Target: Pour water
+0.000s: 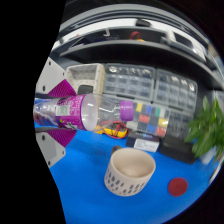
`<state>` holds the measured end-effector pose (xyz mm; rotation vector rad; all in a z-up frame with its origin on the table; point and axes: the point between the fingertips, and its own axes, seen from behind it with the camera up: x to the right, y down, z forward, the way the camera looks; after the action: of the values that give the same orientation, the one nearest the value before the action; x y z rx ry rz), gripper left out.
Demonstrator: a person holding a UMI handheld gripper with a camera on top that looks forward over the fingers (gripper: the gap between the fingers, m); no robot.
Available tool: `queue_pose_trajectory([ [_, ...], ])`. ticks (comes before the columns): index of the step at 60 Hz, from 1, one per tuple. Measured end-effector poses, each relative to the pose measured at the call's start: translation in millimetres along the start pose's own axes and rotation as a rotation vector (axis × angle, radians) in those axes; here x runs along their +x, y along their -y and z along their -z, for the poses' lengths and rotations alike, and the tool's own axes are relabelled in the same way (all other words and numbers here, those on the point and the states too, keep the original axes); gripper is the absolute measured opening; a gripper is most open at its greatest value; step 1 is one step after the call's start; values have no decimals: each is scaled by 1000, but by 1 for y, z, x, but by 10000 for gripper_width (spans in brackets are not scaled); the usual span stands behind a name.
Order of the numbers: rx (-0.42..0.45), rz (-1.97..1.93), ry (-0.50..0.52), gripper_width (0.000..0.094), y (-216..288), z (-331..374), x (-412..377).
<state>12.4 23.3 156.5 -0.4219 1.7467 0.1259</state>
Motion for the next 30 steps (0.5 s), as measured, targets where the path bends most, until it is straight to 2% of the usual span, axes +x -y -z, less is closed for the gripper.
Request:
queue_pose_trajectory([
  [14,28,-357,35,386,37,0,4],
  [30,31,-618,40,385,45,-5,4],
])
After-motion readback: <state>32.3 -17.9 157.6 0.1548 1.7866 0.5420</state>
